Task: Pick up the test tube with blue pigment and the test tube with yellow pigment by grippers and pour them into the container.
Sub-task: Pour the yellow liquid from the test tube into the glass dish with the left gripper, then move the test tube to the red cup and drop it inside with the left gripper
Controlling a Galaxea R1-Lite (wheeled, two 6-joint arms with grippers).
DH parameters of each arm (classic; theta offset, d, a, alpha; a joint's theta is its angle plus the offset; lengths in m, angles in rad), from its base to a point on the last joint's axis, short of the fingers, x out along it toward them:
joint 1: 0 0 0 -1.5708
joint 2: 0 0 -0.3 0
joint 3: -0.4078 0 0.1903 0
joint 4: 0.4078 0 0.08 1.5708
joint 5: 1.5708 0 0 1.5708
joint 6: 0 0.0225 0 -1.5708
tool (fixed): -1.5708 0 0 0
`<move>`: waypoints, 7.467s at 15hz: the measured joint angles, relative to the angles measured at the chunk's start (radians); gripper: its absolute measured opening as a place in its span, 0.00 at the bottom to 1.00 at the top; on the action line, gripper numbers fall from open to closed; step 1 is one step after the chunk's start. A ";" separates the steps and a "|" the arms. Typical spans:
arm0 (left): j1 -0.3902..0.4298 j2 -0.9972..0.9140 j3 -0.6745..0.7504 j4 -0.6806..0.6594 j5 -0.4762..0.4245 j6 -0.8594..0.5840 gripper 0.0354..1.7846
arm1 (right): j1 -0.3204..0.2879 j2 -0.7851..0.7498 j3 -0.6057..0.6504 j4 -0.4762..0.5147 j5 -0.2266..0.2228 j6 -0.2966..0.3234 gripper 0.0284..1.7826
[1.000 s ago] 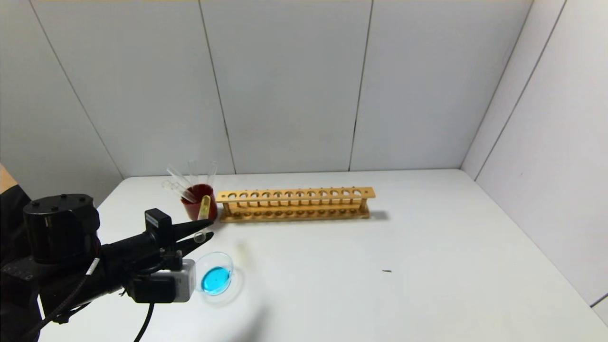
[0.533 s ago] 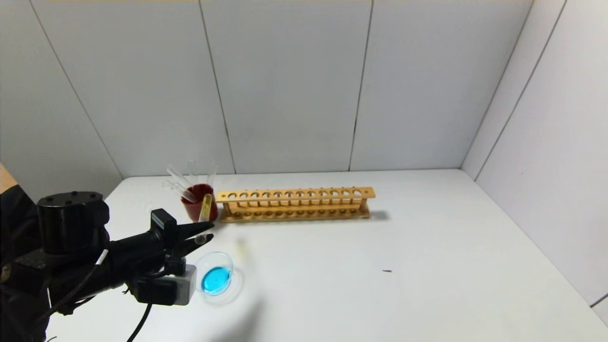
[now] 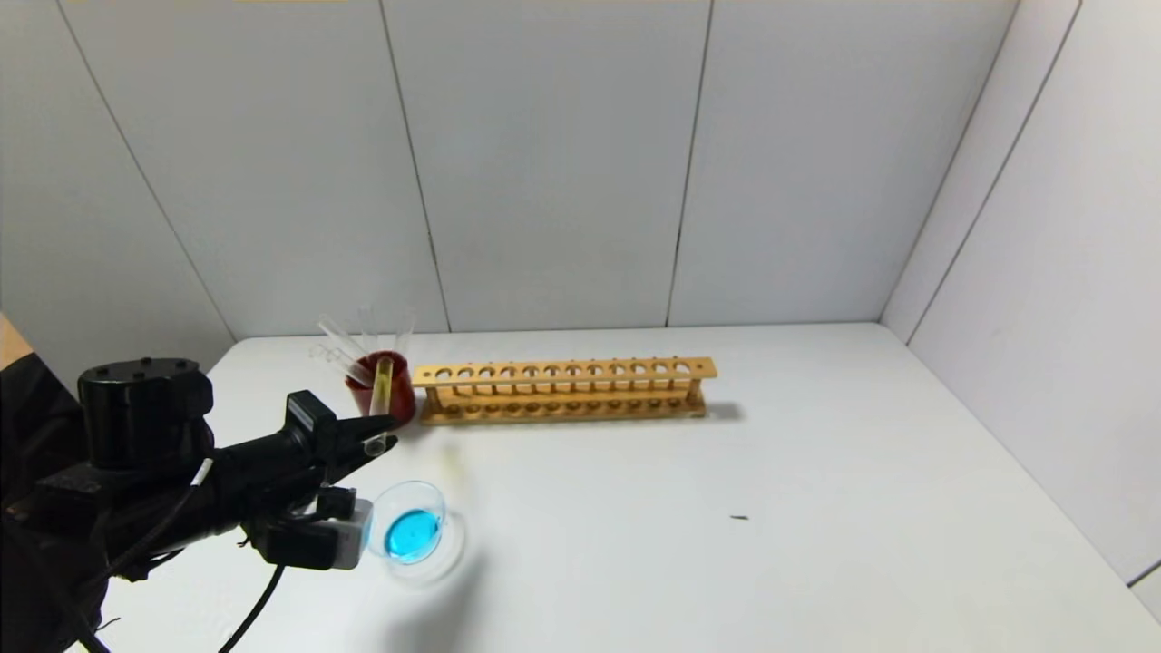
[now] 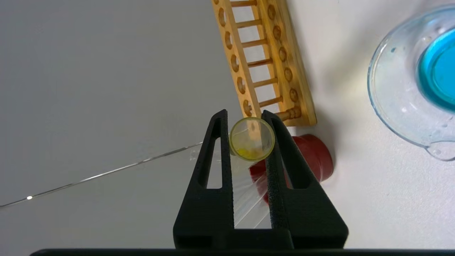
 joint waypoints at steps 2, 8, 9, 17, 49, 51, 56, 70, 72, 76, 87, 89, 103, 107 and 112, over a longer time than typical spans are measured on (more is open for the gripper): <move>0.001 0.018 -0.008 -0.002 0.000 0.010 0.16 | 0.000 0.000 0.000 0.000 0.000 0.000 0.98; 0.014 0.065 -0.039 -0.005 0.000 0.071 0.16 | 0.000 0.000 0.000 0.000 0.000 0.000 0.98; 0.022 0.071 -0.040 -0.005 -0.001 0.083 0.16 | 0.000 0.000 0.000 0.000 0.000 0.000 0.98; 0.032 0.105 -0.061 -0.005 -0.001 0.114 0.16 | 0.000 0.000 0.000 0.000 0.000 0.000 0.98; 0.036 0.144 -0.057 -0.106 0.036 0.329 0.16 | 0.000 0.000 0.000 0.000 0.000 0.000 0.98; 0.036 0.147 -0.057 -0.107 0.035 0.335 0.16 | 0.000 0.000 0.000 0.000 0.000 0.000 0.98; 0.035 0.151 -0.058 -0.109 0.035 0.365 0.16 | 0.000 0.000 0.000 0.000 0.000 0.000 0.98; 0.018 0.150 0.084 -0.349 0.056 0.483 0.16 | 0.000 0.000 0.000 0.000 0.000 0.000 0.98; 0.014 0.157 0.085 -0.404 0.054 0.530 0.16 | 0.000 0.000 0.000 0.000 0.000 0.000 0.98; 0.014 0.203 0.112 -0.532 0.050 0.547 0.16 | 0.000 0.000 0.000 0.000 0.000 0.000 0.98; 0.013 0.217 0.130 -0.558 0.053 0.604 0.16 | 0.000 0.000 0.000 0.000 0.000 0.000 0.98; 0.013 0.215 0.129 -0.558 0.053 0.617 0.16 | 0.000 0.000 0.000 0.000 0.000 0.000 0.98; 0.012 0.199 0.132 -0.557 0.137 0.552 0.16 | 0.000 0.000 0.000 0.000 0.000 0.000 0.98; -0.049 0.164 0.102 -0.557 0.345 0.204 0.16 | 0.000 0.000 0.000 0.000 0.000 0.000 0.98; -0.126 0.029 -0.156 -0.369 0.669 -0.208 0.16 | 0.000 0.000 0.000 0.000 0.000 0.000 0.98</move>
